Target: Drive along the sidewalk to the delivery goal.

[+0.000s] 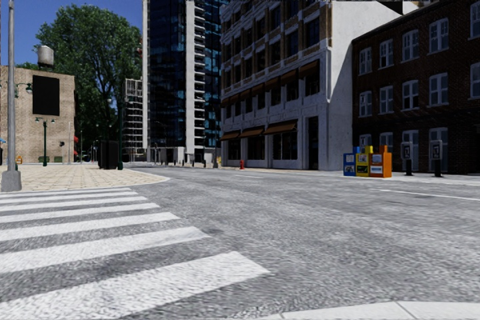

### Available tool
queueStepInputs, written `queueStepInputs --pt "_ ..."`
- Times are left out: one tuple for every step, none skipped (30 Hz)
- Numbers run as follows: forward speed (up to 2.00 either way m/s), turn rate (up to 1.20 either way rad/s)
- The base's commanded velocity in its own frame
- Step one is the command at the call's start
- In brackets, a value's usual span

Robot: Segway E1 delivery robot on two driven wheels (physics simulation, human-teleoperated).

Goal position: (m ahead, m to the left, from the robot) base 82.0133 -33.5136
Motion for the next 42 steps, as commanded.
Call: queueStepInputs --pt "1.55 0.74" --pt "1.55 0.74" --pt "1.55 0.74" --pt "1.55 0.76" --pt "1.55 0.76" --pt "1.55 0.76" --pt "1.55 0.76" --pt "1.55 0.77" --pt "1.53 0.79" --pt "1.43 0.81" --pt "1.33 0.81" --pt "1.33 0.81" --pt "1.28 0.81" --pt "1.26 0.81" --pt "1.26 0.81" --pt "1.26 0.81" --pt "1.26 0.81" --pt "1.25 0.81" --pt "1.25 0.75" --pt "1.25 0.49" --pt "1.24 0.33" --pt "1.23 0.00" --pt "1.23 0.00" --pt "1.20 0.00" --pt "1.07 0.00" --pt "1.06 0.00" --pt "1.05 0.00" --pt "1.05 0.00" --pt "1.05 0.00" --pt "1.05 0.00" --pt "1.05 0.00" --pt "1.05 0.00" --pt "1.05 0.00" --pt "1.05 0.00" --pt "1.05 0.00" --pt "1.05 0.00" --pt "1.05 0.00" --pt "1.05 0.00" --pt "1.05 0.00" --pt "1.05 0.00" --pt "1.05 0.00" --pt "1.05 0.00"
